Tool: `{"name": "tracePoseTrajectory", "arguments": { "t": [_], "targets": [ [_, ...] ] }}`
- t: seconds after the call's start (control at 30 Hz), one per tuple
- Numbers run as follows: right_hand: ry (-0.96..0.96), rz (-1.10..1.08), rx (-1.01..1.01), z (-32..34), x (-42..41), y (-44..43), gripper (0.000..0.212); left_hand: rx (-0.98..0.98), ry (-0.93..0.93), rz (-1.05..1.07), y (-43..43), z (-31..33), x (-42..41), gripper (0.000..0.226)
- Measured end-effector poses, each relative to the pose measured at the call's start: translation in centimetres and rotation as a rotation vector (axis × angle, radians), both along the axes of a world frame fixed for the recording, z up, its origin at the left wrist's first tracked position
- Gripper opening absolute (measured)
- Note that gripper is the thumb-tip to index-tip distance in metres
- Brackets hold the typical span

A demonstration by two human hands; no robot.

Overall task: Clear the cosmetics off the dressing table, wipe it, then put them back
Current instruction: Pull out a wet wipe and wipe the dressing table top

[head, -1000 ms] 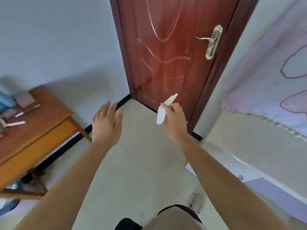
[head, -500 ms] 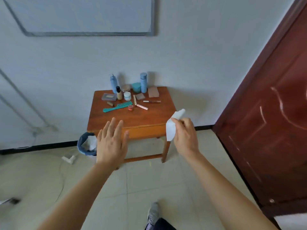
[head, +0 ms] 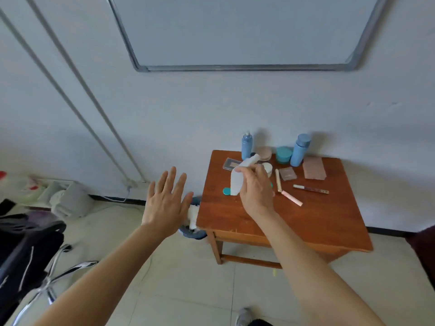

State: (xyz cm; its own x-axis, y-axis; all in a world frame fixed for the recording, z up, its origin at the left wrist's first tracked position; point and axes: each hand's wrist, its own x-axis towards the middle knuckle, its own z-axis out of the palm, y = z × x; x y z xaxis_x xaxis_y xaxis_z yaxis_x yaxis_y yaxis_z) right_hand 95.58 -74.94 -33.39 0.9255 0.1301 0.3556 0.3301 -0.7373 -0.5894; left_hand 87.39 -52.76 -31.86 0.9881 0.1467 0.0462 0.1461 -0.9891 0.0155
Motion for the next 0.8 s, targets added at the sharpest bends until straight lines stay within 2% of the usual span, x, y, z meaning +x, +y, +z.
{"name": "tracePoseTrajectory", "arguments": {
  "t": [0.13, 0.3, 0.47, 0.63, 0.8],
  "targets": [
    [-0.02, 0.08, -0.036, -0.1, 4.4, 5.6, 0.031, -0.113, -0.045, 0.113, 4.6, -0.2, 2.6, 0.063],
    [-0.026, 0.149, -0.117, -2.7, 8.5, 11.6, 0.03, -0.1, 0.043, 0.047, 10.8, -2.9, 8.1, 0.064],
    [0.022, 0.001, -0.133, -5.2, 11.9, 16.6, 0.026, -0.101, 0.103, -0.126, 16.7, -5.5, 16.2, 0.064],
    [0.22, -0.199, -0.077, -7.8, 14.1, 21.3, 0.027, -0.149, 0.188, -0.27, 21.9, -8.3, 21.8, 0.063],
    [0.334, -0.267, -0.074, -12.3, 16.3, 25.9, 0.029, -0.157, 0.314, -0.338, 25.6, -14.3, 25.1, 0.062]
  ]
}}
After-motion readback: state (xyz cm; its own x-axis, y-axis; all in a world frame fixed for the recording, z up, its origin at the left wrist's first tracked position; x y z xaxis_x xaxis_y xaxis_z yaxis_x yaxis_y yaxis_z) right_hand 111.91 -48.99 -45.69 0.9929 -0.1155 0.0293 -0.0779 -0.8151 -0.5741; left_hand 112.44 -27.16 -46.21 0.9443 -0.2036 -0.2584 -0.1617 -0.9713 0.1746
